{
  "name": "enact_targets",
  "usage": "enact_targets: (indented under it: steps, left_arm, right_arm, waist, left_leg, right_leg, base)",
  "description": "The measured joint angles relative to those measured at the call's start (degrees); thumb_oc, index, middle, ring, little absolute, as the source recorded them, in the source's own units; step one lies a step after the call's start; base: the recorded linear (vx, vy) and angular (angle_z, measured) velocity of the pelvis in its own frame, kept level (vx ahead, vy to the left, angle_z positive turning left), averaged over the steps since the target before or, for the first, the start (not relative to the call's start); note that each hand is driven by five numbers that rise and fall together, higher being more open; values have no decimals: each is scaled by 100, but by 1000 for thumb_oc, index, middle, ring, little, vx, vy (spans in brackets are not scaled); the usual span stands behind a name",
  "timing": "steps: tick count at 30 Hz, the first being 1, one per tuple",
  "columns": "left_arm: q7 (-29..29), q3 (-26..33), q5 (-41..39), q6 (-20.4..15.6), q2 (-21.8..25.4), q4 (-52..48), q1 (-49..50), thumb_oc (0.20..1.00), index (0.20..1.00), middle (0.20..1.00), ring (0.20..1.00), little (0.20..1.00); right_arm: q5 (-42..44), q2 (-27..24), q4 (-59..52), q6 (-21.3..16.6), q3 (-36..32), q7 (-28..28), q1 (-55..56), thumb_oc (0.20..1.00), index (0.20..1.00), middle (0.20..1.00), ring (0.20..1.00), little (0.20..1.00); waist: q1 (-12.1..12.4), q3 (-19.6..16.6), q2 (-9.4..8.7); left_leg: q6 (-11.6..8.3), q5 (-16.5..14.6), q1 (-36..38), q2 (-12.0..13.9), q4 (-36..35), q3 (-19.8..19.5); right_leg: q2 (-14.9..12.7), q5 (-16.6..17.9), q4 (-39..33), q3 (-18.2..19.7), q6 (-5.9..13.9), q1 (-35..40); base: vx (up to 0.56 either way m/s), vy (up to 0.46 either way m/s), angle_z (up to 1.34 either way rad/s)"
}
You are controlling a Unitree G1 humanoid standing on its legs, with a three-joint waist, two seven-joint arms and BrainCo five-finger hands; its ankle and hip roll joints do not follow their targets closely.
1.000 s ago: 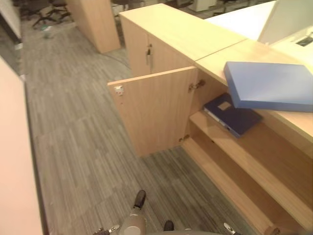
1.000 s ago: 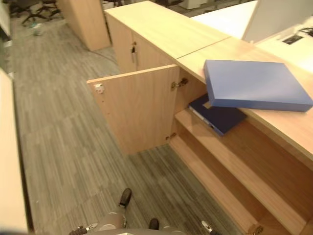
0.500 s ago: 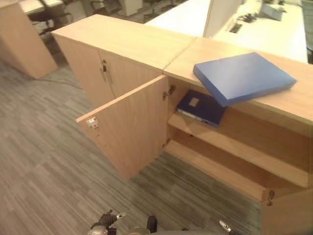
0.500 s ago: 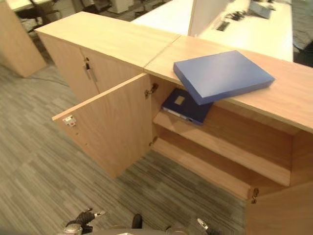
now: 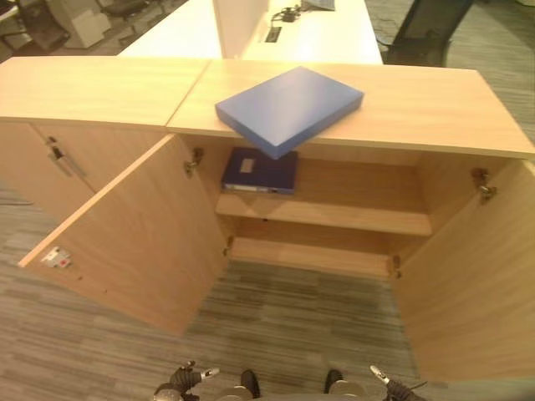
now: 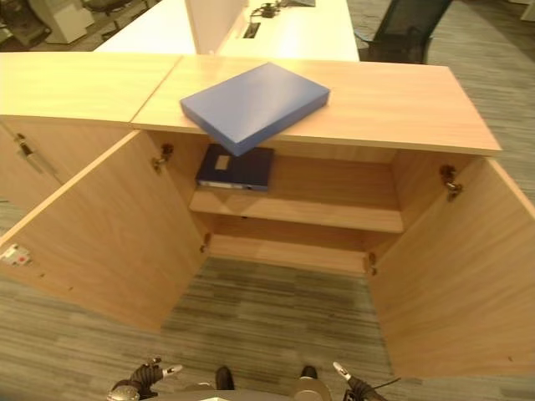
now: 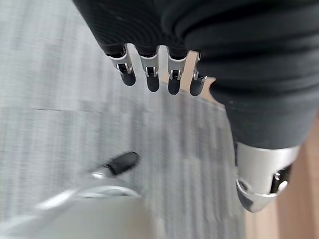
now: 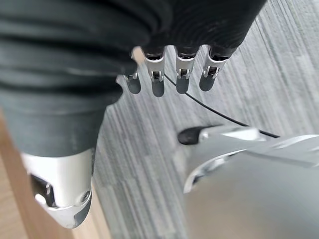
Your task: Put the empty folder in the office cabinet
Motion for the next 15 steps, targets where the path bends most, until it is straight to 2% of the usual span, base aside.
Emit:
enact_targets:
  steps: [3, 4, 5, 8, 9, 10, 11, 12, 13, 14, 15]
  left_arm:
    - [-3, -171, -42, -7, -5, -69, -105, 1000, 1000, 1000, 1000, 1000]
    - [-11, -210, -47, -11, -28, -109, -130, 1000, 1000, 1000, 1000, 1000]
    - [-10, -225, -52, -8, -36, -108, -151, 1000, 1000, 1000, 1000, 1000]
    - [-13, -289, -68, -10, -50, -120, -223, 1000, 1000, 1000, 1000, 1000]
    - [-12, -350, -72, -8, -25, -114, -234, 1000, 1000, 1000, 1000, 1000]
    - [-11, -364, -99, -15, 18, -161, -239, 1000, 1000, 1000, 1000, 1000]
    - [-6, -380, -171, -9, 102, -178, -226, 1000, 1000, 1000, 1000, 1000]
    - [-8, -366, -180, 1, 108, -179, -147, 1000, 1000, 1000, 1000, 1000]
    - [-7, -370, -226, 3, 76, -222, -125, 1000, 1000, 1000, 1000, 1000]
    - [-5, -374, -274, 0, 10, -249, -110, 1000, 1000, 1000, 1000, 1000]
    - [-11, -369, -289, -2, -19, -337, -84, 1000, 1000, 1000, 1000, 1000]
  right_arm:
    - [1, -11, 4, -3, 10, -6, 51, 1000, 1000, 1000, 1000, 1000]
    - [1, -30, 9, -5, 16, -17, 93, 1000, 1000, 1000, 1000, 1000]
    - [1, -47, 13, -5, 19, -17, 114, 1000, 1000, 1000, 1000, 1000]
    - [1, -67, 27, -3, 34, -16, 232, 1000, 1000, 1000, 1000, 1000]
    - [1, -46, 38, 0, 61, -14, 196, 1000, 1000, 1000, 1000, 1000]
    - [0, 7, 57, 7, 46, -13, 167, 1000, 1000, 1000, 1000, 1000]
    - [0, 77, 183, 0, 48, -2, 95, 1000, 1000, 1000, 1000, 1000]
    - [-1, 85, 203, 14, 66, -12, 18, 1000, 1000, 1000, 1000, 1000]
    - [-2, 36, 209, 0, 79, -15, 18, 1000, 1000, 1000, 1000, 1000]
    - [-4, -9, 241, 5, 90, -34, 44, 1000, 1000, 1000, 1000, 1000]
    - [-7, -50, 242, 7, 89, -70, 44, 1000, 1000, 1000, 1000, 1000]
  waist:
    - [-75, -78, -30]
    - [-98, -138, -73]
    - [-126, -143, -69]
    - [-129, -219, -132]
    - [-123, -220, -174]
    - [-79, -171, -282]
    - [27, -146, -419]
    - [119, -168, -438]
    - [123, -147, -426]
    - [123, -109, -442]
    - [142, -98, -357]
  left_leg:
    - [-73, -13, 69, 169, 4, -15]
    - [-96, -11, 158, 242, 6, -34]
    - [-147, -44, 184, 292, 29, -43]
    - [-226, -139, 140, 436, 367, -159]
    - [-337, -244, -48, 530, 834, -192]
    - [-516, -360, -377, 620, 1618, -290]
    - [-512, -333, -683, 664, 2376, -355]
    - [-501, -161, -948, 736, 2954, -532]
    - [-450, -6, -1261, 788, 3565, -889]
    - [-433, -118, -1556, 779, 3879, -1125]
    - [-342, -247, -1701, 701, 3854, -1133]
  right_leg:
    - [199, 14, -235, -2, -92, 188]
    - [294, 1, -297, -6, -218, 292]
    - [363, -3, -318, -17, -225, 353]
    - [467, -121, -301, -32, -362, 476]
    - [469, -304, -98, -29, -454, 403]
    - [421, -483, 312, -90, -616, 232]
    - [331, -608, 390, -63, -785, 196]
    - [401, -605, 347, -12, -784, 260]
    - [471, -582, 219, -19, -857, 402]
    - [503, -556, 120, -63, -956, 493]
    - [515, -591, 109, -64, -1011, 497]
  base:
    - [175, -153, -7]
    - [231, -221, -9]
    - [213, -233, -5]
    - [151, -235, 1]
    - [143, -276, -9]
    - [134, -244, -30]
    - [58, -96, -51]
    - [68, -44, -42]
    - [81, -2, -15]
    - [152, 21, 11]
    - [184, 56, 9]
